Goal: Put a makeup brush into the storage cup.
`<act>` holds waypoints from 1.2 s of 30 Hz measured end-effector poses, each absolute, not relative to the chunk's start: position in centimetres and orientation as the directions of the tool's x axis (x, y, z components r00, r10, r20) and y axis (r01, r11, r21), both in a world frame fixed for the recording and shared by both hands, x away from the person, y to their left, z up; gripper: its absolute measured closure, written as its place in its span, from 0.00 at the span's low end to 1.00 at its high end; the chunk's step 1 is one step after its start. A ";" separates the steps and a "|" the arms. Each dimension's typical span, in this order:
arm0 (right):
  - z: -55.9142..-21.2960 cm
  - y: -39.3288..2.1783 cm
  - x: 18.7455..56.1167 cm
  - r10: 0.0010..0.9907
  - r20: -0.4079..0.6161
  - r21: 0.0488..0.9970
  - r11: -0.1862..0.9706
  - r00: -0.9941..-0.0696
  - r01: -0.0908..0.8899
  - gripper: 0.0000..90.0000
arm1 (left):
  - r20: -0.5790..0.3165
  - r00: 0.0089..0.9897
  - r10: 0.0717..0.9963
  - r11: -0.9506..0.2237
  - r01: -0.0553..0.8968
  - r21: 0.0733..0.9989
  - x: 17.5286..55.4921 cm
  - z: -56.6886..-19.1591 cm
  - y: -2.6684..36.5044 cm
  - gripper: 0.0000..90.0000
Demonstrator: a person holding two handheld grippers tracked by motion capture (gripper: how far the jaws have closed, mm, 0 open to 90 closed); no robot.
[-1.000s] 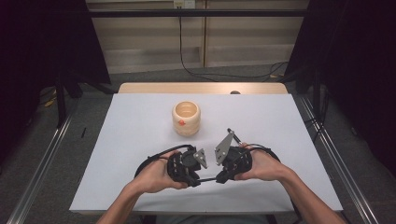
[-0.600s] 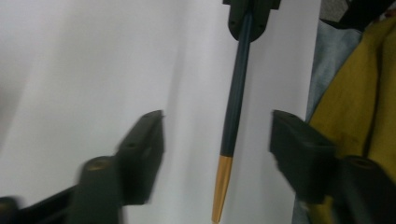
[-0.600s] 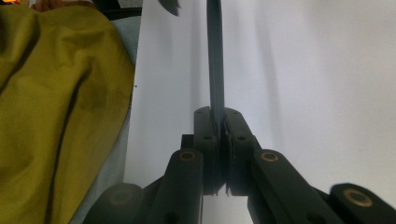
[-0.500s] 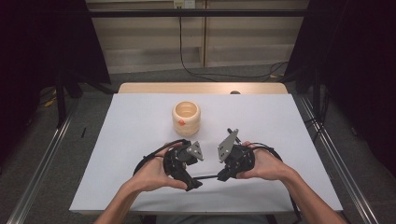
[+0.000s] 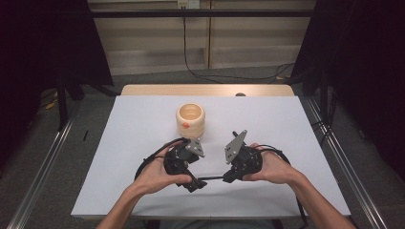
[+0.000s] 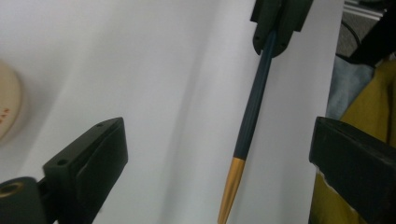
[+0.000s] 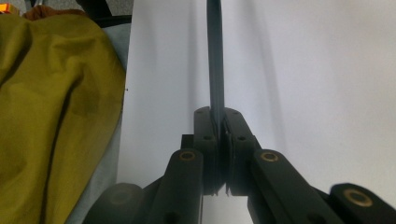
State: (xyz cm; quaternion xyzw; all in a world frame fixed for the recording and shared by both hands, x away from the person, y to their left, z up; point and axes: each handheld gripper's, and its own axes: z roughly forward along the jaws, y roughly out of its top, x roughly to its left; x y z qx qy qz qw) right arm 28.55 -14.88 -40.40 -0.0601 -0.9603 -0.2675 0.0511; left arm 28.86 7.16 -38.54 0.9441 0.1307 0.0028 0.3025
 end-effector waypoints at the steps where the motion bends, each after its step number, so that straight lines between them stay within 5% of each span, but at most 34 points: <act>1: -40.4 -15.1 28.6 0.093 0.131 0.514 0.845 -0.987 0.148 0.95 | -0.072 0.966 0.249 -0.773 0.243 0.587 28.8 -38.4 7.4 0.05; 36: -40.7 -20.8 27.2 0.281 0.123 0.620 0.727 -0.952 0.295 0.95 | -0.058 0.891 0.451 -0.485 0.300 0.821 27.7 -39.6 12.5 0.03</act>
